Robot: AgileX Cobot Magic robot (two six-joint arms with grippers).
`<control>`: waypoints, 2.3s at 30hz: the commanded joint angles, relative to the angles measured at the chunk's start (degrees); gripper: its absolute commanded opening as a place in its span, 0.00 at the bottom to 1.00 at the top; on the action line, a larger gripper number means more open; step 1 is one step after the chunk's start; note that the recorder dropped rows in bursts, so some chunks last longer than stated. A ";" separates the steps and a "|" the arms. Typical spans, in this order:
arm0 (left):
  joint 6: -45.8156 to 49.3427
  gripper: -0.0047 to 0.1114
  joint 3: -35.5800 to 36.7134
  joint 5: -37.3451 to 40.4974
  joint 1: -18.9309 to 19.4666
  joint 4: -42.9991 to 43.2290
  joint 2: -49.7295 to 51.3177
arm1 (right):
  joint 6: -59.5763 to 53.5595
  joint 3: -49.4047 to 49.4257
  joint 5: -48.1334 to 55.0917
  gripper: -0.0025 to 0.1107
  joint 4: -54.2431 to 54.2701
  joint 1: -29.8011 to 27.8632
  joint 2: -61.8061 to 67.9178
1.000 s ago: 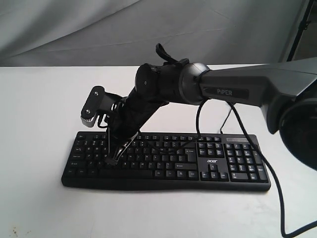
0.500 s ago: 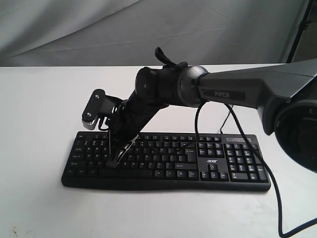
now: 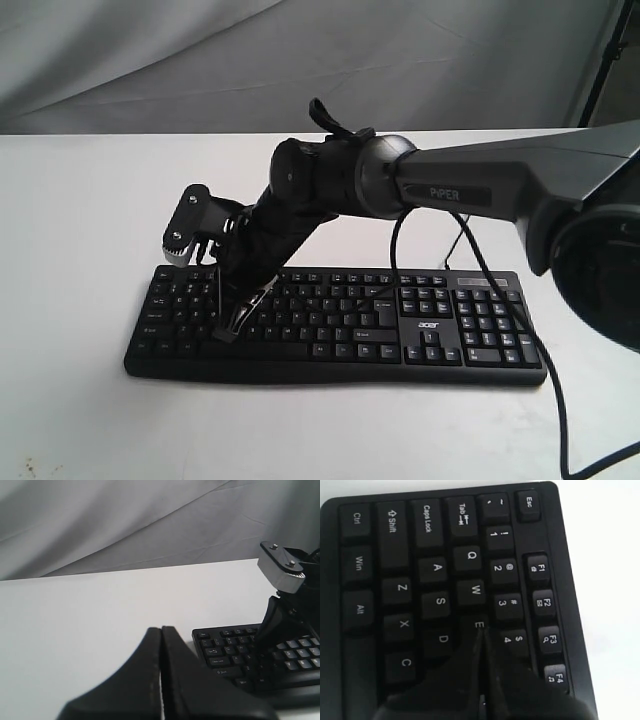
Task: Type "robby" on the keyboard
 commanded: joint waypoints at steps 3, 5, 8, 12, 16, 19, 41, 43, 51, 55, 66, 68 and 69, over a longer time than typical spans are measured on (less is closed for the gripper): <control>-0.16 0.04 0.25 -0.31 -0.36 0.27 -0.20 | -0.30 -0.35 0.72 0.02 -0.13 0.16 0.41; -0.16 0.04 0.25 -0.31 -0.36 0.27 -0.20 | -0.30 -0.35 0.72 0.02 -0.13 0.16 0.97; -0.16 0.04 0.25 -0.31 -0.36 0.27 -0.20 | -0.30 -0.35 0.72 0.02 -0.13 0.16 1.34; -0.16 0.04 0.25 -0.31 -0.36 0.27 -0.20 | -0.30 -0.35 0.84 0.02 -0.13 0.16 0.95; -0.16 0.04 0.25 -0.31 -0.36 0.27 -0.20 | -0.30 -0.35 0.83 0.02 -0.33 0.16 -0.28; -0.16 0.04 0.25 -0.31 -0.36 0.27 -0.20 | 0.11 -0.35 1.06 0.02 -0.80 0.16 -1.56; -0.16 0.04 0.25 -0.31 -0.36 0.27 -0.20 | 1.09 14.82 -1.11 0.02 -3.17 -6.14 -12.66; -0.16 0.04 0.25 -0.31 -0.36 0.27 -0.20 | -3.46 17.05 -2.61 0.02 0.46 -7.20 -13.85; -0.16 0.04 0.25 -0.31 -0.36 0.27 -0.20 | -5.99 17.58 -1.32 0.02 3.79 -9.11 -14.18; -0.16 0.04 0.25 -0.31 -0.36 0.27 -0.20 | -5.62 17.81 -0.95 0.02 3.79 -9.11 -14.18; -0.16 0.04 0.25 -0.31 -0.36 0.27 -0.20 | -5.04 17.94 -1.75 0.02 2.79 -9.11 -12.45; -0.16 0.04 0.25 -0.31 -0.36 0.27 -0.20 | -4.76 17.94 -1.69 0.02 2.56 -9.11 -12.45; -0.16 0.04 0.25 -0.31 -0.36 0.27 -0.20 | -4.31 17.94 -1.41 0.02 1.85 -9.11 -12.45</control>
